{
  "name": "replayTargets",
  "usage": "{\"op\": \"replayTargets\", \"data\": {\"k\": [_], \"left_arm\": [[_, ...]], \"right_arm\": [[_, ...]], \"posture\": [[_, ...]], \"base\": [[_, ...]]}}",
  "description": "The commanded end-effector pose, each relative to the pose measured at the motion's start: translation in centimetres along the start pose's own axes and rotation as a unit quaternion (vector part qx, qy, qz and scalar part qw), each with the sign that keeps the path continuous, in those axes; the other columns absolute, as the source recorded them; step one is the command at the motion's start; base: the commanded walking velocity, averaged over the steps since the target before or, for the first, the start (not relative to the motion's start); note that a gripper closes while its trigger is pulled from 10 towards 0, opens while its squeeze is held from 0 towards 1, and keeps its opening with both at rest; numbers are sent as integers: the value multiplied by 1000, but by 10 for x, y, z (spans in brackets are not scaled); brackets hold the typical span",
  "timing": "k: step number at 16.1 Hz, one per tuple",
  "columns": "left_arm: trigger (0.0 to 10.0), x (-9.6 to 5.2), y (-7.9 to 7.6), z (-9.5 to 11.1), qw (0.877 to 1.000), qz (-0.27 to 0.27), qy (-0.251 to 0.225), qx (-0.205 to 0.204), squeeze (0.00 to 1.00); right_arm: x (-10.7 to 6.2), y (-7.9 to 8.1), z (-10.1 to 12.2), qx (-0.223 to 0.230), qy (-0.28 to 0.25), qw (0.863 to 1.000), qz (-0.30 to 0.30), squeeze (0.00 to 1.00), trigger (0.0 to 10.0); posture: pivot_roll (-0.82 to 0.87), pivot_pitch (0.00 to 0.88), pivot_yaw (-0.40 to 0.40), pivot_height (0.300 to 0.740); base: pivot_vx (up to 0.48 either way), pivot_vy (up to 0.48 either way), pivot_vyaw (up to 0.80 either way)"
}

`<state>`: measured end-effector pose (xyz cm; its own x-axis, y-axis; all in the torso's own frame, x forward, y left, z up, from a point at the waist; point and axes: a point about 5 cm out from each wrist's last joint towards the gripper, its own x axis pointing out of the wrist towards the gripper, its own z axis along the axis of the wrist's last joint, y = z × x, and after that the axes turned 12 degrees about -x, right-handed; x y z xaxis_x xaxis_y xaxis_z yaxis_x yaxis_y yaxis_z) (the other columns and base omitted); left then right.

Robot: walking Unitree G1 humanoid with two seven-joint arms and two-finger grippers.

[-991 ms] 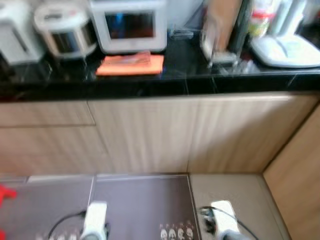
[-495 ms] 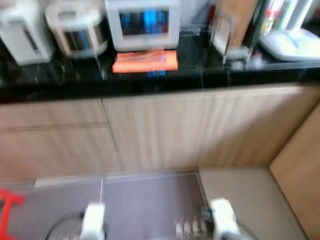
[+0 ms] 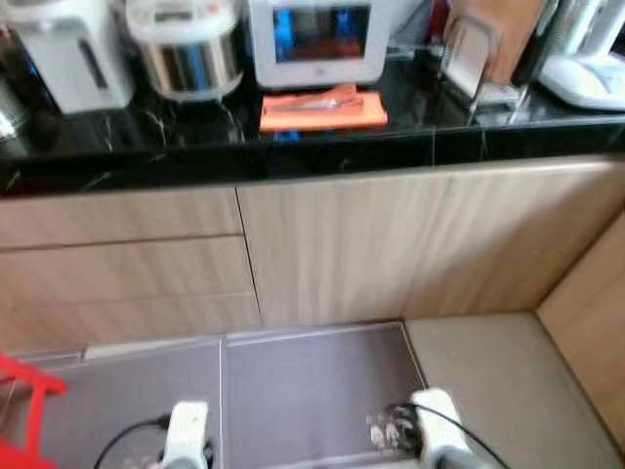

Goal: Kitchen organization

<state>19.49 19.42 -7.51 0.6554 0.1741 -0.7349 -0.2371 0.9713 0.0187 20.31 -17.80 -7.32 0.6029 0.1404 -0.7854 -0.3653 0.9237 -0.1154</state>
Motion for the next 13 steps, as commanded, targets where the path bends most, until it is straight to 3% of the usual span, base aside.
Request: {"op": "replayTargets", "data": {"k": [1,9,13], "left_arm": [[10000,1,-6,5,1000,-1,-5,-7,0],[10000,1,-8,4,1000,-4,-8,0,0],[10000,1,-7,6,1000,-4,-12,7,0]], "right_arm": [[-2,-8,-3,-7,4,1000,-7,0,10000],[-1,-2,-1,-15,2,1000,2,0,10000],[-1,-2,-3,-14,3,1000,3,0,10000]], "posture": [[-177,0,29,740],[-170,0,38,740],[-164,0,42,740]], "base": [[0,352,0],[0,350,0],[0,0,0]]}}
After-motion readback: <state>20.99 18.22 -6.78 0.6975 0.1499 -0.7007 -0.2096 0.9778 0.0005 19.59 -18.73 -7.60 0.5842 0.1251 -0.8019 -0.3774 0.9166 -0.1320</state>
